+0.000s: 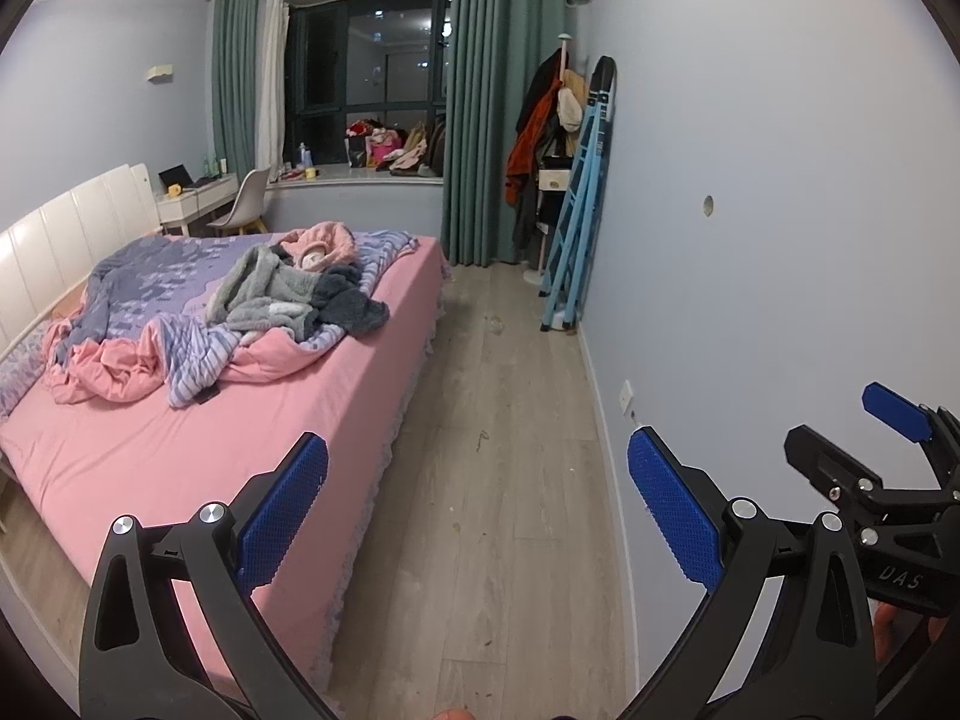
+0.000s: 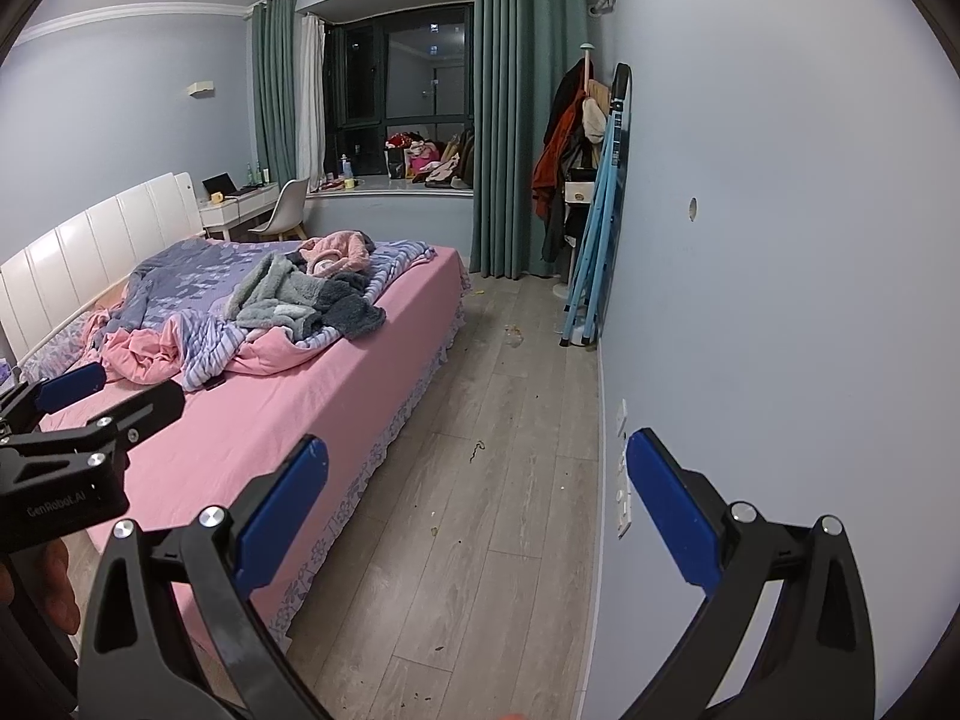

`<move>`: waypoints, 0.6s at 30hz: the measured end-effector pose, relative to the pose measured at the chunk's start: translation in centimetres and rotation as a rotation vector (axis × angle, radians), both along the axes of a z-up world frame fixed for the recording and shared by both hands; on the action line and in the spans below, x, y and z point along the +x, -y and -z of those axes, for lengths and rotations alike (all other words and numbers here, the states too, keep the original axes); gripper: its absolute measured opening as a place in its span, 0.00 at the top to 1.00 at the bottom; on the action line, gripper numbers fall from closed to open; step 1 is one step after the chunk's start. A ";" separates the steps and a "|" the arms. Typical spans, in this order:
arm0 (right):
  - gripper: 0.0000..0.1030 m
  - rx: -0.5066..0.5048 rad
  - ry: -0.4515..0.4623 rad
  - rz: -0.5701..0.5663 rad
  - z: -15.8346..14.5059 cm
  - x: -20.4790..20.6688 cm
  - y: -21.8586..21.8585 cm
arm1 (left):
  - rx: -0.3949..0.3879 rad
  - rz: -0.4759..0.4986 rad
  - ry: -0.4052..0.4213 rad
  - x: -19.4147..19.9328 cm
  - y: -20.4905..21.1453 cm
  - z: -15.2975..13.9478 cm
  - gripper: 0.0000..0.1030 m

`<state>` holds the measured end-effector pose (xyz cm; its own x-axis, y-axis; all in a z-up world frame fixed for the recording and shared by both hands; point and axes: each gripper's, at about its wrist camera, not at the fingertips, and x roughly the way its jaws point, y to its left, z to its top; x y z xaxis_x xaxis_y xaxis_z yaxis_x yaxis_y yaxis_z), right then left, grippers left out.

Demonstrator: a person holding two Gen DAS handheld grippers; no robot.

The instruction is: Collect trash

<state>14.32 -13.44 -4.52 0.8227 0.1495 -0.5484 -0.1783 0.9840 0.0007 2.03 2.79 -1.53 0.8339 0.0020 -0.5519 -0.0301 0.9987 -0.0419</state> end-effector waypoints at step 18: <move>0.07 -0.016 0.008 -0.004 -0.2 0.4 0.2 | 0.007 -0.006 0.011 1.1 0.3 -0.7 0.06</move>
<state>14.68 -13.59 -4.32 0.8268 0.1436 -0.5439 -0.1818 0.9832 -0.0168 3.08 2.51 -0.85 0.8398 0.0113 -0.5428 -0.0362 0.9987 -0.0351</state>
